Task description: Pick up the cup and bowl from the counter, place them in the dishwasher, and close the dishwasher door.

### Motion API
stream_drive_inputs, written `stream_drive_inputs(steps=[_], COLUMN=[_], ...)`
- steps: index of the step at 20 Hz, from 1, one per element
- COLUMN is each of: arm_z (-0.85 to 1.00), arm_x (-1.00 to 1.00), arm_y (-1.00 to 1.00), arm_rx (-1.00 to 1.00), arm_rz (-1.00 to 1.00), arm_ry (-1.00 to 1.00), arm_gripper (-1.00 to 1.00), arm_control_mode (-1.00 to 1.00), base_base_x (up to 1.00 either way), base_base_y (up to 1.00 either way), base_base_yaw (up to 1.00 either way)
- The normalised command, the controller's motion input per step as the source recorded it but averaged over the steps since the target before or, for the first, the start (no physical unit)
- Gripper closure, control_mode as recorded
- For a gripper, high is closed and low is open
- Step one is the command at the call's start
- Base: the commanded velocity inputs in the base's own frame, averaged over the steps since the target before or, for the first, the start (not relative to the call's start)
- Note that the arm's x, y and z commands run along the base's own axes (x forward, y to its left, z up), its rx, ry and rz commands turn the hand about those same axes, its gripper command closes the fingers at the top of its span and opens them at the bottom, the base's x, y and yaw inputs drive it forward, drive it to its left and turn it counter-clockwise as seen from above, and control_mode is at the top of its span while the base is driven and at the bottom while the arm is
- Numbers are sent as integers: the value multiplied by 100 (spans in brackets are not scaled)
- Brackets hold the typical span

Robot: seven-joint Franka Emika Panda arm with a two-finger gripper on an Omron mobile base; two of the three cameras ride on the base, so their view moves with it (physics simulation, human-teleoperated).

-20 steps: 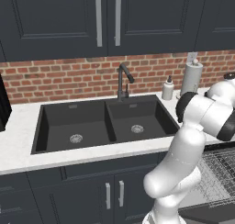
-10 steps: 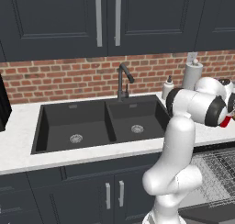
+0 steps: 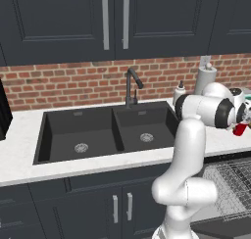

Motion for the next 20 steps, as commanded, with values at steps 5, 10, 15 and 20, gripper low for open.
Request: stream_drive_inputs(steps=[5,10,15,20], arm_z=[-27,-29,-38,-45], arm_x=[36,16,0,0], arm_y=[-1,0,0,8], arm_rx=[0,0,0,0], arm_rz=[5,5,3,0], arm_ry=[0,0,0,0], arm_gripper=[-100,-100,100,100], arm_control_mode=[-100,-100,-100,-100], base_base_x=[0,0,0,0], base_base_y=[0,0,0,0], base_base_yaw=[0,0,0,0])
